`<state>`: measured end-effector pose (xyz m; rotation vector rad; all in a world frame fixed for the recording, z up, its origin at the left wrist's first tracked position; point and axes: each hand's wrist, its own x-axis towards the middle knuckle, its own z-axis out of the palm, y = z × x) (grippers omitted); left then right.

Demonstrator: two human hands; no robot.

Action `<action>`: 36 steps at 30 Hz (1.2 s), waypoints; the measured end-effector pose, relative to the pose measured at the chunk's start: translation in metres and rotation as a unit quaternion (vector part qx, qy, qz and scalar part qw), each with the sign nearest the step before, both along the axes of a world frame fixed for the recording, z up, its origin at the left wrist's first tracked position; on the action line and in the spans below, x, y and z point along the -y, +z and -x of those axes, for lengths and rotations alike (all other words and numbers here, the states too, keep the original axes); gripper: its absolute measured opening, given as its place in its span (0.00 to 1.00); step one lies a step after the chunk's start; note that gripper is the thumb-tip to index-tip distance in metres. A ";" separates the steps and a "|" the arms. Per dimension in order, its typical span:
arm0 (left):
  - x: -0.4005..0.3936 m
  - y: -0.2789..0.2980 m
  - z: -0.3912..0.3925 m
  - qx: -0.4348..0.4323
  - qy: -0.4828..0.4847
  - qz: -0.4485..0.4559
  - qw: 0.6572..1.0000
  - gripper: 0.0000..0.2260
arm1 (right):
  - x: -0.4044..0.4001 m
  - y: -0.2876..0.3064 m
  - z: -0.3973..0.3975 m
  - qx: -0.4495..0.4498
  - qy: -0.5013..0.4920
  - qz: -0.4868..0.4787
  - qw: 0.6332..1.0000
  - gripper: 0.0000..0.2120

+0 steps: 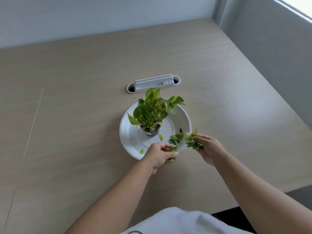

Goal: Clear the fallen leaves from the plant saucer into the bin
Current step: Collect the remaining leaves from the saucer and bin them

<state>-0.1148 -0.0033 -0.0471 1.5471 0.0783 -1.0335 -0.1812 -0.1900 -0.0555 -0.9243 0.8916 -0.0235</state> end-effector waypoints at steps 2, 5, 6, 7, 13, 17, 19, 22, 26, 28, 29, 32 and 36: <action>0.015 0.004 0.010 -0.014 -0.021 0.010 1.000 0.09 | 0.009 0.002 0.013 0.004 -0.028 -0.018 0.999 0.04; 0.043 0.007 0.025 -0.019 -0.054 0.016 0.998 0.08 | 0.029 0.008 0.037 0.020 -0.071 -0.037 0.997 0.05; 0.052 0.006 0.030 -0.019 -0.060 0.015 0.998 0.08 | 0.035 0.010 0.046 0.024 -0.080 -0.039 0.996 0.05; 0.062 0.005 0.036 -0.018 -0.068 0.011 0.997 0.08 | 0.041 0.012 0.056 0.028 -0.088 -0.040 0.995 0.05; 0.144 -0.004 0.099 -0.019 -0.147 -0.016 0.989 0.08 | 0.097 0.011 0.147 0.026 -0.175 -0.033 0.984 0.06; 0.193 -0.007 0.148 -0.007 -0.226 -0.032 0.974 0.07 | 0.128 0.002 0.215 -0.001 -0.245 -0.023 0.969 0.06; 0.216 -0.009 0.175 0.000 -0.263 -0.040 0.964 0.07 | 0.140 -0.007 0.251 -0.017 -0.278 -0.019 0.960 0.06; 0.243 -0.015 0.210 0.004 -0.299 -0.047 0.953 0.07 | 0.152 -0.021 0.294 -0.054 -0.310 -0.013 0.949 0.07; 0.266 -0.030 0.254 0.012 -0.367 -0.080 0.927 0.05 | 0.165 -0.045 0.340 -0.123 -0.339 -0.008 0.933 0.07; 0.274 -0.042 0.271 0.019 -0.401 -0.104 0.910 0.05 | 0.172 -0.059 0.357 -0.150 -0.350 -0.010 0.925 0.07; 0.277 -0.048 0.277 0.025 -0.413 -0.117 0.903 0.05 | 0.175 -0.066 0.364 -0.160 -0.354 -0.011 0.921 0.07; 0.288 -0.069 0.285 0.045 -0.423 -0.156 0.891 0.04 | 0.184 -0.092 0.376 -0.189 -0.357 -0.018 0.915 0.07; 0.298 -0.092 0.296 0.075 -0.443 -0.189 0.873 0.06 | 0.186 -0.125 0.386 -0.233 -0.355 -0.023 0.905 0.07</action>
